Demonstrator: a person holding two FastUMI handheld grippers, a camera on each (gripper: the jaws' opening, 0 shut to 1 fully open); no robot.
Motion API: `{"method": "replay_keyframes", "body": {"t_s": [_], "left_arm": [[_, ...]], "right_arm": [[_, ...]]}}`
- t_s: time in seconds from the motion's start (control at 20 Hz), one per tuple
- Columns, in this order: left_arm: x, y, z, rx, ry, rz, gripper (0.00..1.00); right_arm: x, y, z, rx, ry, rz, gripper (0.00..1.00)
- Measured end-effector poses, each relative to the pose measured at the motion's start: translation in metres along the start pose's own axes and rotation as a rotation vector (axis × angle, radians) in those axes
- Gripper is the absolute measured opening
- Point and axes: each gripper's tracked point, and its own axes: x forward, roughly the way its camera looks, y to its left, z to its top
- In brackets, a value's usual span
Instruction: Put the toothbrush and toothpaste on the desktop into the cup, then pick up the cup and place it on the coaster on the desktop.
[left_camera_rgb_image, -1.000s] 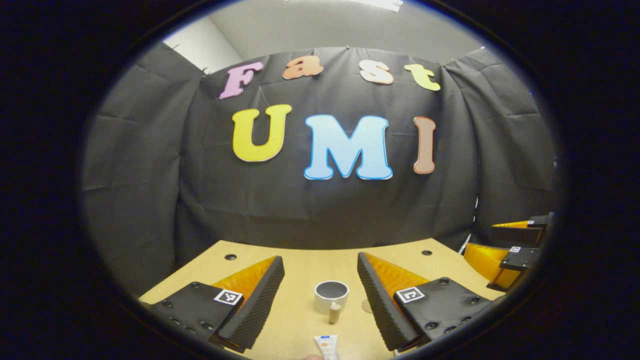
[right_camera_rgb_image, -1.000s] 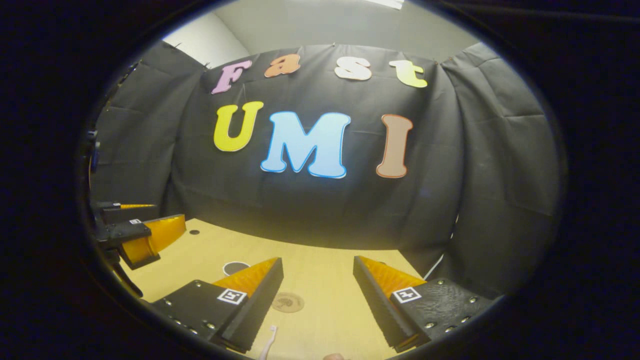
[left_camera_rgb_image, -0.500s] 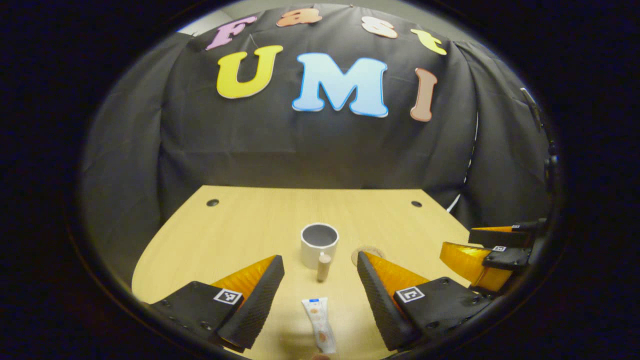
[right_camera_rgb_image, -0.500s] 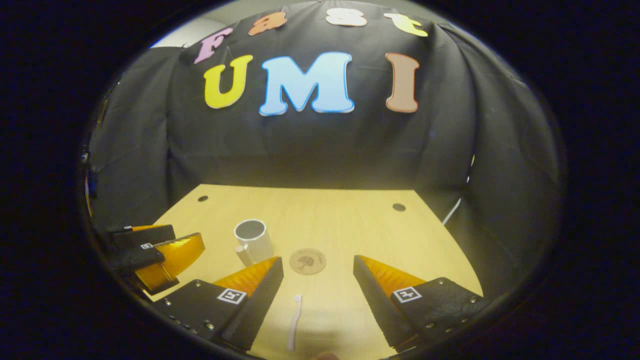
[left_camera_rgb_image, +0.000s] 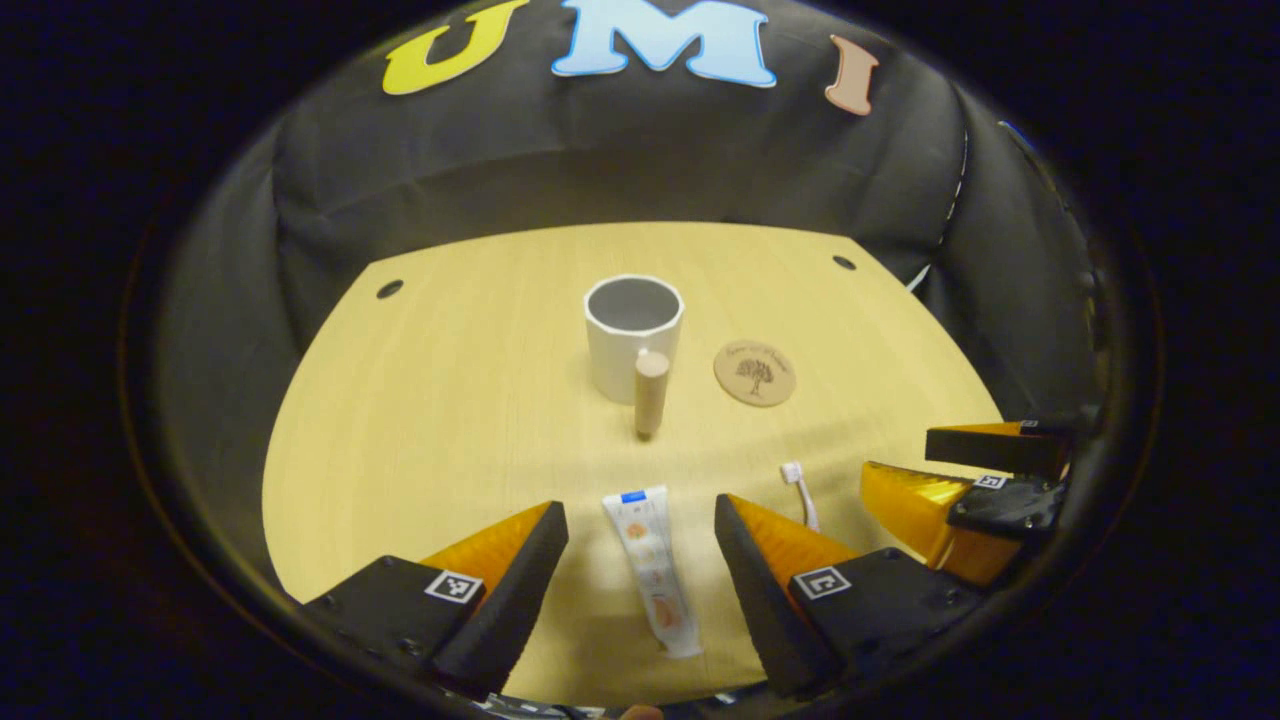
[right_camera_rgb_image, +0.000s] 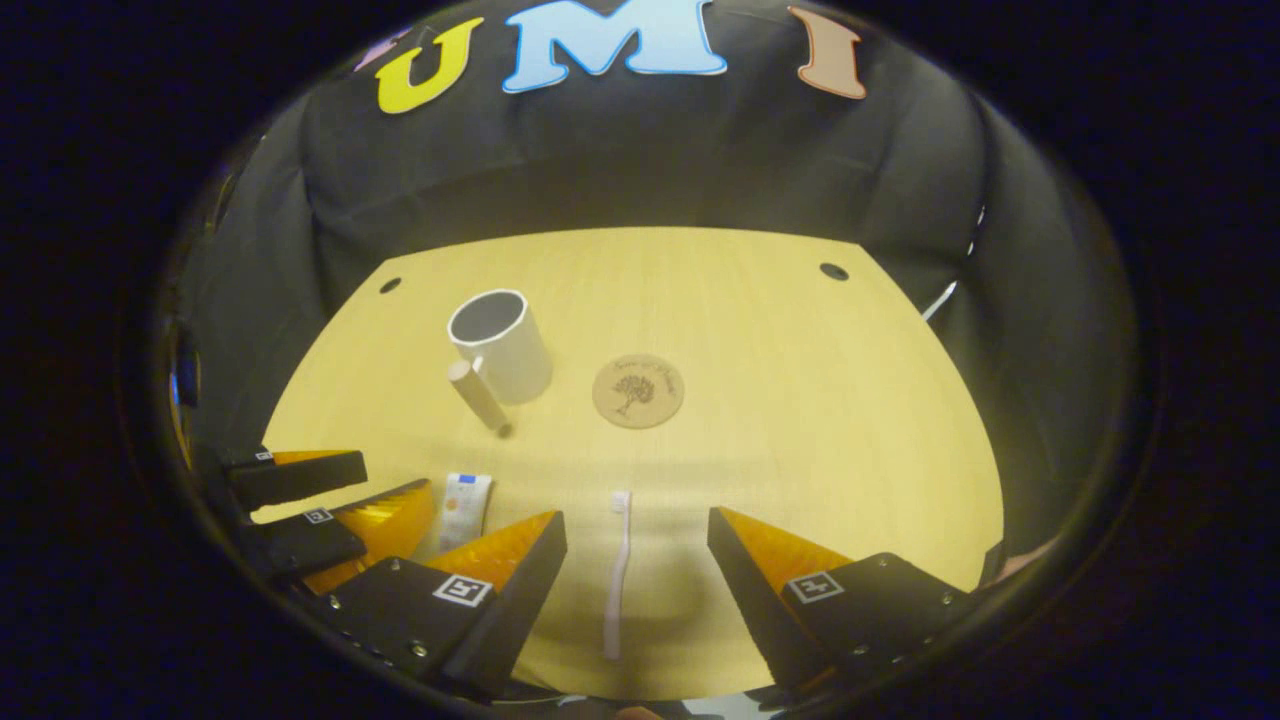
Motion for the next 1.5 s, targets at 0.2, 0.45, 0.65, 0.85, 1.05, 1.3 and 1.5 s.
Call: {"method": "replay_keyframes", "body": {"t_s": [0.2,0.45,0.65,0.85,1.05,1.3,1.5], "left_arm": [[0.013,0.003,-0.017,-0.029,0.088,0.006,0.98],[0.026,0.011,-0.043,-0.051,0.212,0.038,0.98],[0.032,0.011,-0.064,-0.082,0.318,0.026,0.98],[0.038,0.009,-0.074,-0.065,0.368,0.019,0.98],[0.041,0.003,-0.08,-0.085,0.4,0.007,0.97],[0.047,-0.001,-0.086,-0.122,0.422,0.0,0.84],[0.051,-0.001,-0.092,-0.131,0.442,-0.005,0.74]], "right_arm": [[0.015,0.003,-0.021,0.006,0.097,-0.002,0.92],[0.033,0.012,-0.049,0.007,0.226,0.013,0.93],[0.042,0.02,-0.07,0.024,0.322,0.035,0.93],[0.049,0.021,-0.079,0.021,0.38,0.029,0.93],[0.052,0.021,-0.09,0.014,0.441,0.023,0.93],[0.059,0.019,-0.099,0.008,0.472,0.012,0.81],[0.058,0.013,-0.101,-0.022,0.479,-0.008,0.68]]}}
